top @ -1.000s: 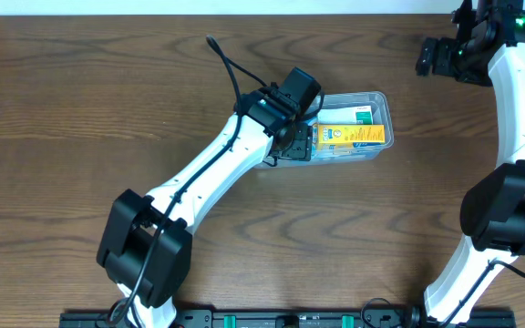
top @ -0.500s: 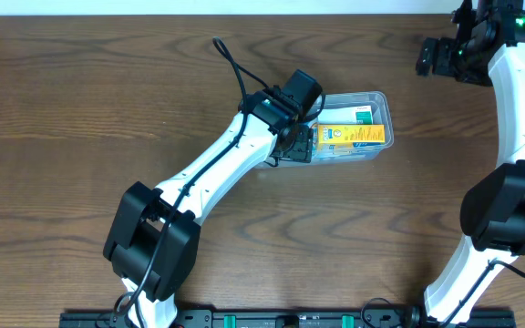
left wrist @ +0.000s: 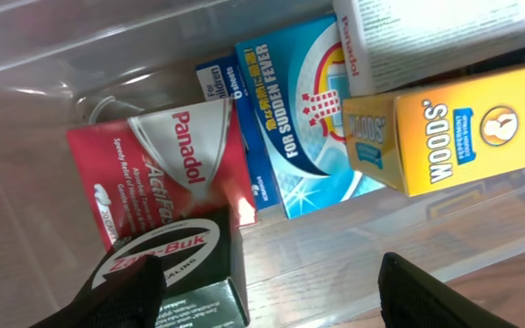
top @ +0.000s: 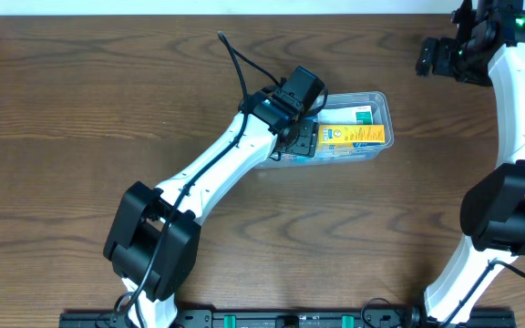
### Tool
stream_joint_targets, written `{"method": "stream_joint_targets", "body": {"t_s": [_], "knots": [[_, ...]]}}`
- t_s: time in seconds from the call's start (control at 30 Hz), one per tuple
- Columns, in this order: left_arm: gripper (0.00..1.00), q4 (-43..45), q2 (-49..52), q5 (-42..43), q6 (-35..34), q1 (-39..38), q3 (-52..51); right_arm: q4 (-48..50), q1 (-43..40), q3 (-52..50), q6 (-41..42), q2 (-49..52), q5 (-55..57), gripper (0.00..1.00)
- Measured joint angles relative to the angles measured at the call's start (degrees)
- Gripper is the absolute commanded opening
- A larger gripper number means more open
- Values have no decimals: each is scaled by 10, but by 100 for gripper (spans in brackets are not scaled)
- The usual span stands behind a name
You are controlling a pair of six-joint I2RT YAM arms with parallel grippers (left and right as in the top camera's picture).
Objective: Pack container
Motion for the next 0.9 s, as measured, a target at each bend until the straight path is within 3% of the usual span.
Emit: {"method": "stream_joint_targets", "body": {"t_s": [0.57, 0.9], "knots": [[76, -60, -1, -5, 10, -1, -1, 0, 0, 0, 0, 0, 0, 99], [69, -61, -1, -1, 11, -1, -1, 0, 0, 0, 0, 0, 0, 99]]}}
